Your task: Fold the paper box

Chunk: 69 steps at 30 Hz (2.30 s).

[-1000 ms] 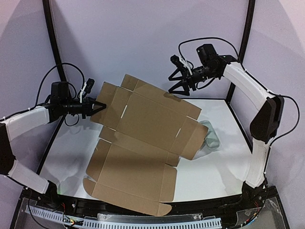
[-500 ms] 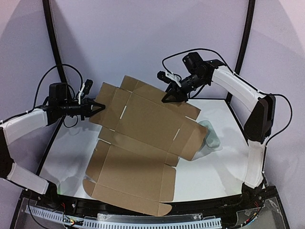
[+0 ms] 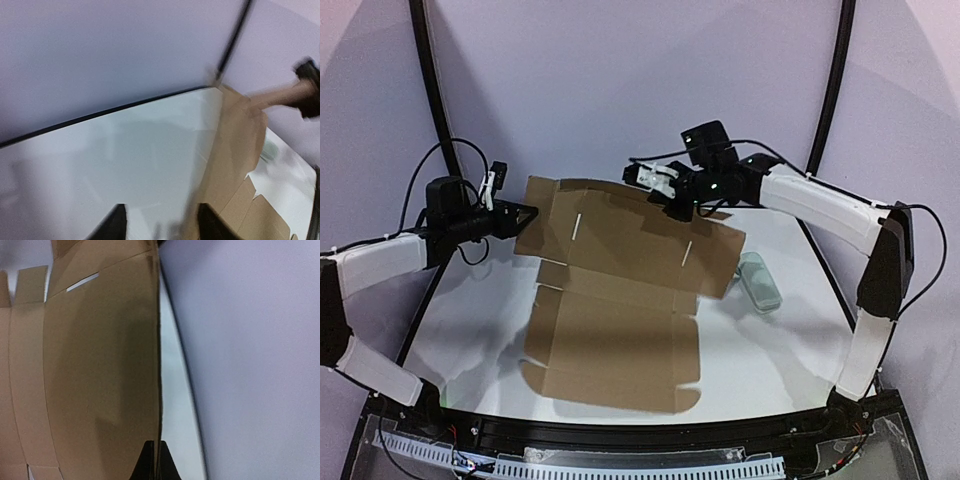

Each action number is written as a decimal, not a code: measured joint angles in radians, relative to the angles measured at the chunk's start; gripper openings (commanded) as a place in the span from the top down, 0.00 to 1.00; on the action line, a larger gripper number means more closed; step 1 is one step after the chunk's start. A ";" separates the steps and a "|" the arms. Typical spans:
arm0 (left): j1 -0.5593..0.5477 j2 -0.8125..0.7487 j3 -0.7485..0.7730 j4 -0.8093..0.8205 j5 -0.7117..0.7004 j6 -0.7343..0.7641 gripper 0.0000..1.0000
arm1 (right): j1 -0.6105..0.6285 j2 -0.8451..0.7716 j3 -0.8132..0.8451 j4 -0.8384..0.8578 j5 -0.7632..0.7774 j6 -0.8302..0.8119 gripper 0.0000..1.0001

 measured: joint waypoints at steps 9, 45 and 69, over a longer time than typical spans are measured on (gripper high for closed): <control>0.002 0.097 0.080 -0.038 -0.286 -0.213 0.01 | 0.082 0.061 -0.042 0.338 0.463 -0.139 1.00; -0.080 0.190 0.061 0.162 -0.137 -0.483 0.01 | 0.145 0.257 -0.113 0.585 0.659 -0.081 1.00; -0.218 0.401 0.312 0.094 -0.129 -0.585 0.01 | 0.145 0.257 -0.080 0.519 0.638 -0.008 1.00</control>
